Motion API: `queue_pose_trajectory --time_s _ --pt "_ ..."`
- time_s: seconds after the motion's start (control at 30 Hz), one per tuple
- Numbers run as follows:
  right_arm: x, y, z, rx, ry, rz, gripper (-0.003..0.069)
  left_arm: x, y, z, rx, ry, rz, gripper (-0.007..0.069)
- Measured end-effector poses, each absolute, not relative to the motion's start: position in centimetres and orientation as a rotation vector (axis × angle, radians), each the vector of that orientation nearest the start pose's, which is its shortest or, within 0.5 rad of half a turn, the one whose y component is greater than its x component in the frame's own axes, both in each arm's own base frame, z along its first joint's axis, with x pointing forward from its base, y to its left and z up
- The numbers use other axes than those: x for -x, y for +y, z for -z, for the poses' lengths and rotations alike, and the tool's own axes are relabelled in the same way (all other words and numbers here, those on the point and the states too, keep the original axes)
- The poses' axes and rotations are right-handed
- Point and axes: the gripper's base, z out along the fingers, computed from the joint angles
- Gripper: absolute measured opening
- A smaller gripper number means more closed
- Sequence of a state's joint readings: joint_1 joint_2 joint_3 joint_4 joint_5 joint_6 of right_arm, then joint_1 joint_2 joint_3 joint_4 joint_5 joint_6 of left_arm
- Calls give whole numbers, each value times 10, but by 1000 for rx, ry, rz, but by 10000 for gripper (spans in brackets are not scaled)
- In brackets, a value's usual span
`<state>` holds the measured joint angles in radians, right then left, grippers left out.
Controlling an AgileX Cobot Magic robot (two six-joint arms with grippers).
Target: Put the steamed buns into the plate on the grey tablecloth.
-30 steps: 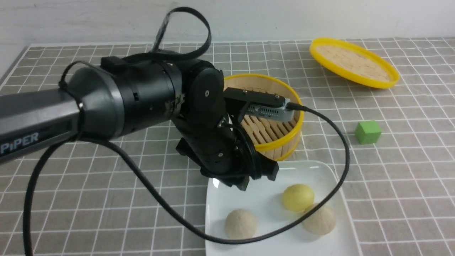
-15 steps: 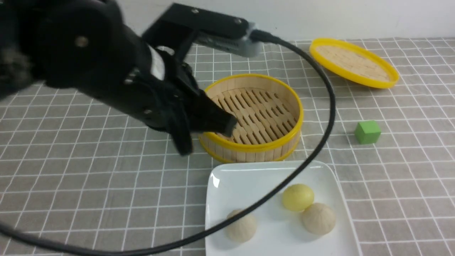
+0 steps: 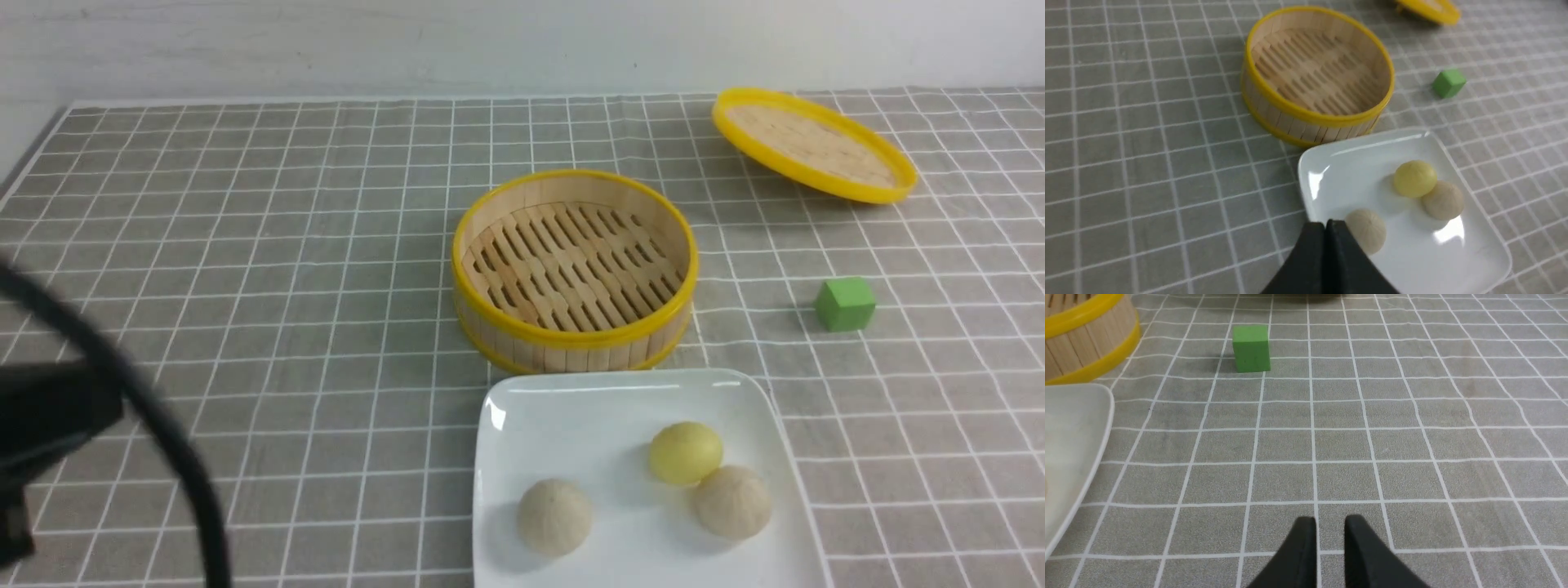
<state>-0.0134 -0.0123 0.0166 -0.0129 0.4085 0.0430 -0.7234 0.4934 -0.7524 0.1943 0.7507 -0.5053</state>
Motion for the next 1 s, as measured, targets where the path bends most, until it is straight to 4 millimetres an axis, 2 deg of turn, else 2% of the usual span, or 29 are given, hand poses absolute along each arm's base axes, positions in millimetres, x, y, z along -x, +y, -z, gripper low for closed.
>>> queue_pose_trajectory --time_s 0.03,0.1,0.13,0.27,0.4,0.8,0.93,1.0 --pt "-51 -1 -172 -46 1896 -7 133 -67 -43 -360 -263 1975 593 2" --pt "-51 -1 -172 -46 1896 -7 135 -66 -45 -336 -245 1910 660 2" --pt "-51 -1 -172 -46 1896 -7 137 -65 -47 -323 -236 1821 727 2" --pt "-51 -1 -172 -46 1895 -7 144 -64 -51 -305 -241 1722 796 6" --pt "-51 -1 -172 -46 1895 -7 150 -67 -53 -287 -266 1740 775 13" --pt "-51 -1 -172 -46 1895 -7 165 -67 -52 -279 -308 1780 705 20" --pt "-51 -1 -172 -46 1895 -7 171 -70 -43 -276 -289 1799 574 20" --pt "-51 -1 -172 -46 1895 -7 173 -72 -31 -275 -180 1798 461 22"
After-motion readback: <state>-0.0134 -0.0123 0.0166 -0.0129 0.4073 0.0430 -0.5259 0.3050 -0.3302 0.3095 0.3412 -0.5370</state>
